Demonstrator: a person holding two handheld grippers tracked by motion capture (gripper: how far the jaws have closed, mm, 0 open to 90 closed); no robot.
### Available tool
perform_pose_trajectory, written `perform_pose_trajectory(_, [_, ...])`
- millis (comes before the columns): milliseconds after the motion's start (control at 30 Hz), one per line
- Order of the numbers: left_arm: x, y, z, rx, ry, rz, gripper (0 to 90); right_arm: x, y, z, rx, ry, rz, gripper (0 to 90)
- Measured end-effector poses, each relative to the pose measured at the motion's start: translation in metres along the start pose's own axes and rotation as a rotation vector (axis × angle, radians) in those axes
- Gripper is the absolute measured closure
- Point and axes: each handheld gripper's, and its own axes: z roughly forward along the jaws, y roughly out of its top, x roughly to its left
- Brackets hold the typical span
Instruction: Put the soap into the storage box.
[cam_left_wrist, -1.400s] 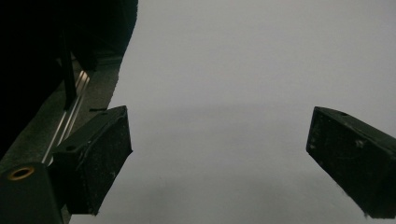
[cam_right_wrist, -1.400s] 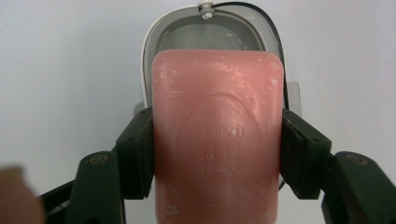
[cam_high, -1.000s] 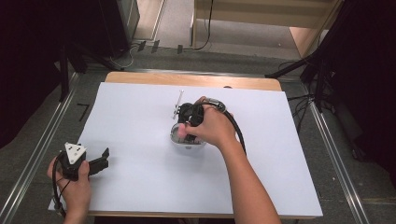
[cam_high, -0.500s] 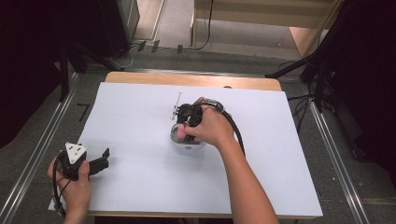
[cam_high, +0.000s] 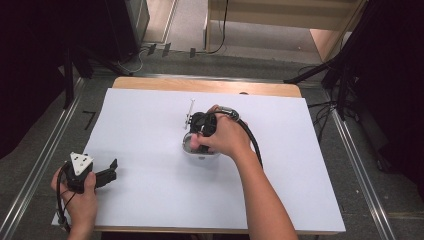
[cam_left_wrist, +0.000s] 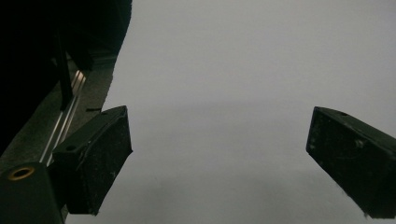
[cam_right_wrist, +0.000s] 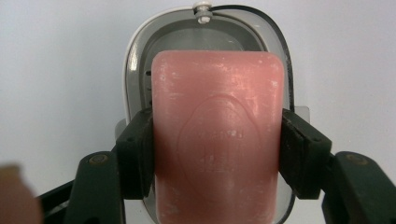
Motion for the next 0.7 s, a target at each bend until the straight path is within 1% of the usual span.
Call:
perform_pose_trajectory(133, [0.0, 0.0, 0.0, 0.002, 0.0, -0.001, 7.2, -0.001, -0.001, 0.0, -0.001, 0.004, 0.004, 38.9])
perform_pose_trajectory(233, [0.0, 0.0, 0.0, 0.004, 0.001, -0.002, 8.2, -0.001, -0.003, 0.001, -0.023, 0.017, -0.003, 38.7])
perform_pose_trajectory(267, [0.0, 0.0, 0.001, 0.005, 0.003, -0.002, 10.1, 0.0, -0.003, -0.001, -0.026, 0.022, 0.012, 38.8])
perform_pose_trajectory(300, [0.0, 0.0, 0.0, 0.006, 0.004, -0.001, 11.4, 0.0, -0.004, -0.002, -0.041, 0.023, 0.011, 39.3])
perform_pose_trajectory(367, [0.0, 0.0, 0.0, 0.005, 0.002, 0.001, 11.9, -0.001, -0.006, -0.006, -0.059, 0.017, 0.02, 40.0])
perform_pose_trajectory(400, [0.0, 0.0, 0.0, 0.005, 0.003, 0.003, 11.9, 0.0, -0.007, -0.008, -0.057, 0.012, 0.035, 40.0])
perform_pose_trajectory(433, [0.0, 0.0, 0.001, 0.006, 0.004, 0.002, 11.9, 0.0, -0.008, -0.009, -0.064, 0.011, 0.03, 40.0])
perform_pose_trajectory(467, [0.0, 0.0, 0.001, 0.005, 0.004, 0.0, 11.9, 0.001, -0.009, -0.011, -0.061, 0.011, 0.051, 40.0])
perform_pose_trajectory(500, [0.0, 0.0, 0.001, 0.005, 0.004, 0.0, 11.8, 0.0, -0.011, -0.012, -0.075, 0.004, 0.038, 39.7])
perform_pose_trajectory(533, [0.0, 0.0, 0.001, 0.004, 0.004, -0.001, 11.8, 0.001, -0.012, -0.013, -0.079, 0.011, 0.048, 39.5])
perform_pose_trajectory(600, [0.0, 0.0, 0.001, 0.006, 0.005, -0.002, 11.7, 0.001, -0.015, -0.015, -0.097, 0.012, 0.05, 39.2])
perform_pose_trajectory(667, [0.0, 0.0, 0.001, 0.006, 0.005, -0.002, 11.7, 0.002, -0.019, -0.017, -0.106, 0.013, 0.064, 38.7])
perform_pose_trajectory(700, [0.0, 0.0, 0.001, 0.006, 0.005, -0.002, 11.6, 0.002, -0.021, -0.017, -0.108, 0.012, 0.061, 38.1])
